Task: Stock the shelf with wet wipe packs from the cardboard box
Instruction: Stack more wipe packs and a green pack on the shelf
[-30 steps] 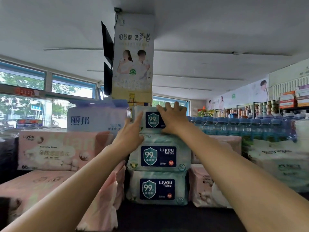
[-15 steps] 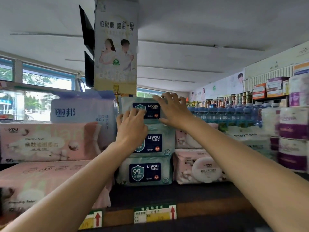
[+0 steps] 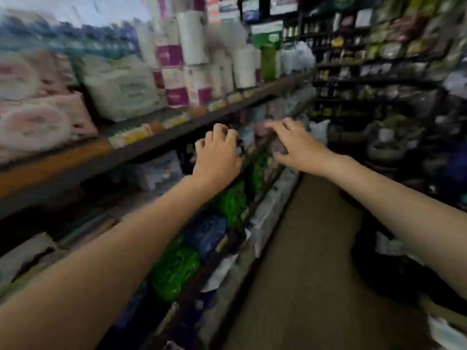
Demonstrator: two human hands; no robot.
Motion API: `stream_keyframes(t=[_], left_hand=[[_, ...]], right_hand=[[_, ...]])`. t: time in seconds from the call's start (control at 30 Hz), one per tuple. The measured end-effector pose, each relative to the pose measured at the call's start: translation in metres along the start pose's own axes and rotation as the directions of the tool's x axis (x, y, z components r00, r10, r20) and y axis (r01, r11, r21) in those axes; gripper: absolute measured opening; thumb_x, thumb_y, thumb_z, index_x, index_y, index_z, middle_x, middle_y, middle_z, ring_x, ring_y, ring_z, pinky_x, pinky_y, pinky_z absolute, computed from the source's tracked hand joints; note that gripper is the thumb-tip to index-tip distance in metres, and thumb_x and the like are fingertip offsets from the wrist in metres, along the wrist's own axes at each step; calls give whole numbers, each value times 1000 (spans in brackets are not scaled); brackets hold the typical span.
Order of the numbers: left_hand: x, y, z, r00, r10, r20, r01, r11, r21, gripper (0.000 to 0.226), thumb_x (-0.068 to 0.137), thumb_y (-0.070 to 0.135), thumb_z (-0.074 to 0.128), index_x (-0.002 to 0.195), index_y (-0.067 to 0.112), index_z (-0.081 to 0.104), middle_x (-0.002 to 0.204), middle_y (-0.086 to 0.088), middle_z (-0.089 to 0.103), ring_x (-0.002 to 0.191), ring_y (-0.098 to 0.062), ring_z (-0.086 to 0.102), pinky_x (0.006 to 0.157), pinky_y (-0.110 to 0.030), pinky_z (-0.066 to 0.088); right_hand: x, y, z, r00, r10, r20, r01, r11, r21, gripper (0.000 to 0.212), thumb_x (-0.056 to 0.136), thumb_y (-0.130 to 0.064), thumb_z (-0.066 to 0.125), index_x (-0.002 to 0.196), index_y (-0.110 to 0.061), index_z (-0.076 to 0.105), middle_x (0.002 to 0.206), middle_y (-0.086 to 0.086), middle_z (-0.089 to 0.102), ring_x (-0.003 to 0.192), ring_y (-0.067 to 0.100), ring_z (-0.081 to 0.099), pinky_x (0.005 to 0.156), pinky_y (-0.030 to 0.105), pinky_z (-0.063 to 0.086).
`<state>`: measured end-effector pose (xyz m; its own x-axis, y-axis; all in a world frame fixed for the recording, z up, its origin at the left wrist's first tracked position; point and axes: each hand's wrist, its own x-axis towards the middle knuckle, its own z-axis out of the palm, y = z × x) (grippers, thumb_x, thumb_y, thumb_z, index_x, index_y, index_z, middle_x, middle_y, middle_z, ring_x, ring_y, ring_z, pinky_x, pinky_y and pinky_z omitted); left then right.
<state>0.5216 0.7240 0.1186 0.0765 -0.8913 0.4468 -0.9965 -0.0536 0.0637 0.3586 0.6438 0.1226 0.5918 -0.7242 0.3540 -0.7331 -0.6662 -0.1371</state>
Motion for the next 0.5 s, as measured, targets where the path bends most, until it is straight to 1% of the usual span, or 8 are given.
stream_keyframes(t=[0.03, 0.1, 0.17, 0.23, 0.3, 0.37, 0.47, 0.5], left_hand=[[-5, 37, 27, 992, 72, 103, -70, 997, -28, 42, 91, 21, 48, 130, 10, 37, 140, -15, 29, 128, -34, 32, 103, -46, 27], [-21, 115, 78, 931, 240, 275, -237, 970, -46, 43, 92, 22, 46, 132, 10, 36, 143, -15, 27, 130, -35, 30, 106, -48, 26], [-42, 194, 117, 847, 408, 342, -400, 911, -98, 43, 91, 21, 47, 132, 11, 39, 140, -14, 32, 128, -33, 33, 104, -46, 27], [-67, 277, 148, 750, 547, 372, -509, 836, -204, 42, 90, 20, 47, 130, 12, 41, 136, -13, 36, 125, -33, 36, 103, -45, 28], [-91, 331, 168, 666, 628, 402, -579, 775, -252, 42, 89, 18, 46, 130, 12, 40, 136, -14, 36, 125, -33, 36, 102, -43, 28], [-123, 394, 192, 559, 706, 436, -636, 702, -321, 41, 90, 20, 46, 130, 13, 40, 135, -13, 36, 125, -32, 36, 102, -44, 28], [-173, 469, 233, 408, 759, 508, -665, 628, -404, 39, 91, 22, 46, 129, 13, 40, 135, -12, 36, 125, -32, 36, 102, -44, 28], [-189, 485, 245, 368, 761, 535, -667, 616, -419, 40, 91, 22, 47, 129, 14, 41, 136, -12, 35, 126, -32, 36, 103, -44, 27]], right_hand=[[-43, 38, 7, 987, 133, 89, -134, 991, 10, 60, 90, -20, 57, 141, -17, 26, 134, 11, 32, 126, 31, 32, 96, 40, 36], [-141, 109, 19, 899, 367, 240, -366, 929, -49, 60, 90, -20, 57, 141, -16, 27, 137, 12, 30, 128, 33, 32, 100, 41, 37], [-244, 163, 21, 755, 557, 346, -549, 826, -132, 56, 91, -21, 56, 140, -14, 30, 137, 12, 33, 127, 34, 35, 100, 40, 37], [-342, 207, 14, 613, 686, 392, -688, 707, -162, 51, 91, -18, 56, 137, -8, 37, 133, 14, 41, 123, 31, 42, 95, 32, 35], [-407, 230, 15, 522, 747, 413, -765, 624, -161, 44, 89, -14, 59, 128, 1, 46, 124, 20, 53, 114, 32, 52, 87, 31, 37], [-472, 256, 19, 428, 776, 464, -804, 561, -196, 35, 87, -11, 59, 116, 7, 55, 114, 24, 59, 107, 34, 58, 84, 34, 39], [-555, 296, 44, 329, 787, 523, -841, 495, -216, 28, 86, -14, 59, 110, 1, 57, 108, 22, 61, 101, 33, 60, 80, 34, 43], [-578, 305, 56, 319, 768, 555, -843, 497, -203, 27, 85, -14, 59, 108, 0, 56, 107, 21, 60, 100, 33, 59, 78, 33, 44]])
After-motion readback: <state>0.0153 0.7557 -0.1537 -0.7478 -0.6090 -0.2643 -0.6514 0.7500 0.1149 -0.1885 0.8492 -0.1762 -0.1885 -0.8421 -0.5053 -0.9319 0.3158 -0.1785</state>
